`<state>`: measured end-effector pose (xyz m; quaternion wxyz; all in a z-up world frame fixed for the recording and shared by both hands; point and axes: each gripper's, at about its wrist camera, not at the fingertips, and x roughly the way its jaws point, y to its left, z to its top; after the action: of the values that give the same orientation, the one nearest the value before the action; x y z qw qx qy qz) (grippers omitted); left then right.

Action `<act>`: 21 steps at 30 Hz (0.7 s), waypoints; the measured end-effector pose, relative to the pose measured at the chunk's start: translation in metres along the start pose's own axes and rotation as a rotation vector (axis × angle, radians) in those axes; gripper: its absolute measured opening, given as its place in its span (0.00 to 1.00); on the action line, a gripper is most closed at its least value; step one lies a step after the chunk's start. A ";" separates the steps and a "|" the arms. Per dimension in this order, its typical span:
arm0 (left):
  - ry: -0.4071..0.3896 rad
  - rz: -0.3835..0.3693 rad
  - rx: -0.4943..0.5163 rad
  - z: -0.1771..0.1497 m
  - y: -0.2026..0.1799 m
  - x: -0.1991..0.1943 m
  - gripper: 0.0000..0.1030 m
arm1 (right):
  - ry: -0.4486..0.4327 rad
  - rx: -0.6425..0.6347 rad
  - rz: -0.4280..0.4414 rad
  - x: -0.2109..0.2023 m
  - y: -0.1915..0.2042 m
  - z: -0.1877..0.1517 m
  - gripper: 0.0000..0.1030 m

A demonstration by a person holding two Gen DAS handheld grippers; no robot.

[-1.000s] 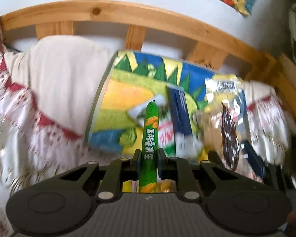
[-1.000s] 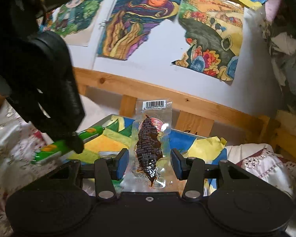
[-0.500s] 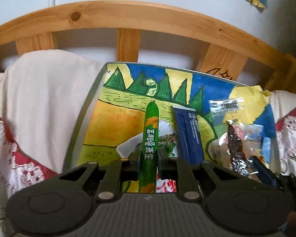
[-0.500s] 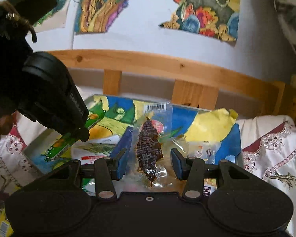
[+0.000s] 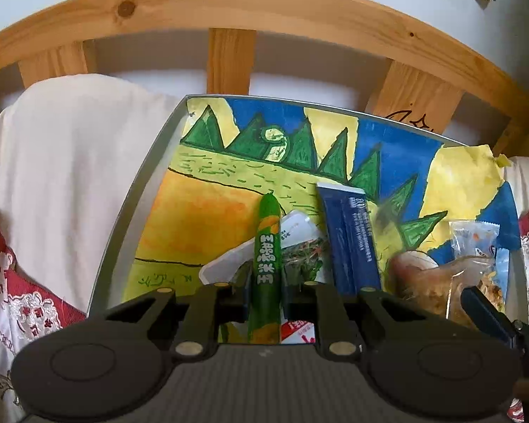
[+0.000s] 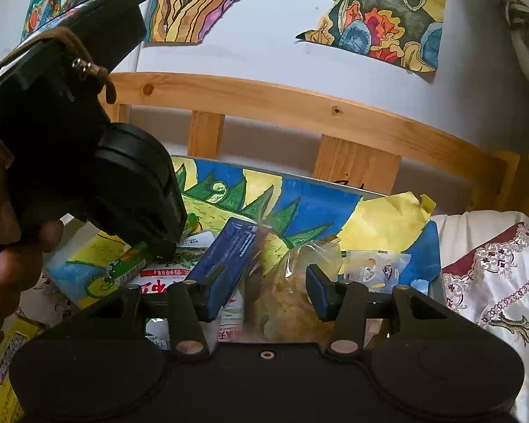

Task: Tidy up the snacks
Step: 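Lower the green stick into the tray with the left tool while the right tool drops the meat packet there, then open both tools and withdraw them from the tray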

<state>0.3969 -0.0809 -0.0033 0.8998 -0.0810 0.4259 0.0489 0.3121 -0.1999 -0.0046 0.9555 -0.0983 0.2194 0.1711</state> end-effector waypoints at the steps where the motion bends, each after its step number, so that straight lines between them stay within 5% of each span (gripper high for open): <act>1: -0.005 -0.001 -0.002 0.000 0.001 -0.001 0.19 | 0.001 0.005 0.004 0.000 -0.001 0.000 0.53; 4: -0.015 -0.011 -0.012 0.001 0.002 -0.005 0.26 | 0.001 0.012 0.003 -0.001 -0.001 0.000 0.58; 9: -0.058 -0.002 -0.040 0.000 0.008 -0.019 0.67 | -0.005 0.031 0.012 -0.004 -0.001 0.003 0.70; 12: -0.102 0.011 -0.062 -0.001 0.015 -0.030 0.82 | -0.020 0.035 0.014 -0.009 0.000 0.005 0.76; 21: -0.196 0.074 -0.080 -0.009 0.031 -0.067 0.98 | -0.080 0.059 0.019 -0.029 -0.001 0.015 0.94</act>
<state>0.3426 -0.0530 0.0401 0.9308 -0.0957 0.3364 0.1067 0.2933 -0.2048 0.0222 0.9643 -0.0608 0.1868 0.1775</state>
